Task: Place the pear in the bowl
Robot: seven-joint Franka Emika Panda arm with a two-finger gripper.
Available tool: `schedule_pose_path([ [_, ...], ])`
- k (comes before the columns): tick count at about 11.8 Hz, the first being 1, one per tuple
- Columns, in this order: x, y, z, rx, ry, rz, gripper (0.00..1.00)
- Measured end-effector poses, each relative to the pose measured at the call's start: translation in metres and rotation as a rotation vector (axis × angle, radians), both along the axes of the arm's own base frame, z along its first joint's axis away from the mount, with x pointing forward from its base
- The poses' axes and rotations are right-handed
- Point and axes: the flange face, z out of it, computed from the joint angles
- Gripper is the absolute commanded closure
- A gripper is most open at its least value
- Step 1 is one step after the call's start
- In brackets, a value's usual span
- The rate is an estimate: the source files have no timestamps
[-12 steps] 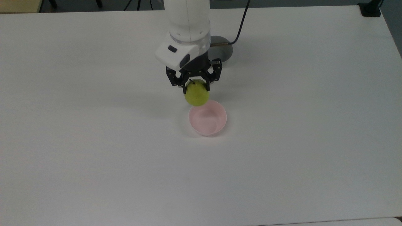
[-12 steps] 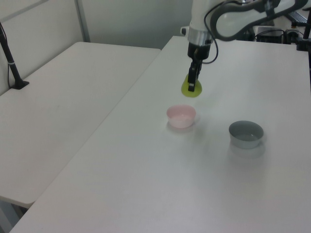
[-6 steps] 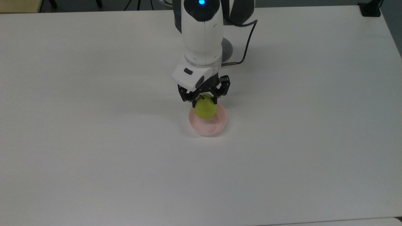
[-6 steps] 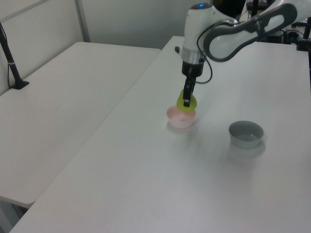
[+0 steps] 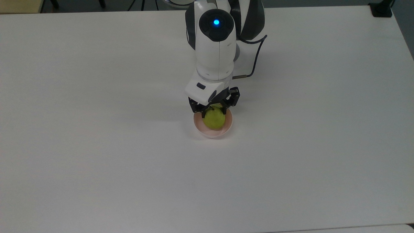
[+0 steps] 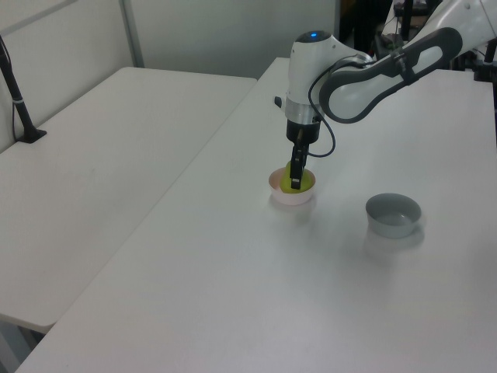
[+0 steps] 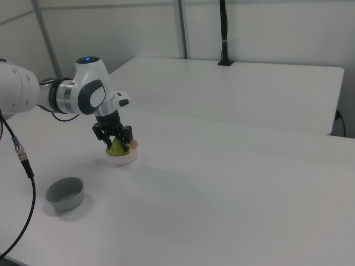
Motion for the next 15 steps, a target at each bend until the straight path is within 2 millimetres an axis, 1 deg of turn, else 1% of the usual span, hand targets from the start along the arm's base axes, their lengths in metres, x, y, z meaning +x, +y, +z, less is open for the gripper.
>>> schedule_pose_path([
  [2, 0.000, 0.000, -0.003, -0.007, 0.002, 0.004, 0.00],
  [5, 0.001, 0.003, -0.001, -0.041, -0.009, 0.032, 0.00],
  [7, 0.002, 0.004, 0.002, -0.041, -0.016, 0.034, 0.00],
  [9, 0.004, 0.004, 0.010, -0.038, -0.030, 0.032, 0.00],
  [11, 0.005, -0.002, 0.032, -0.032, -0.059, 0.022, 0.00],
  [13, -0.001, -0.008, 0.053, -0.033, -0.046, 0.011, 0.00],
  [15, -0.012, -0.026, 0.086, -0.035, -0.007, -0.021, 0.00],
])
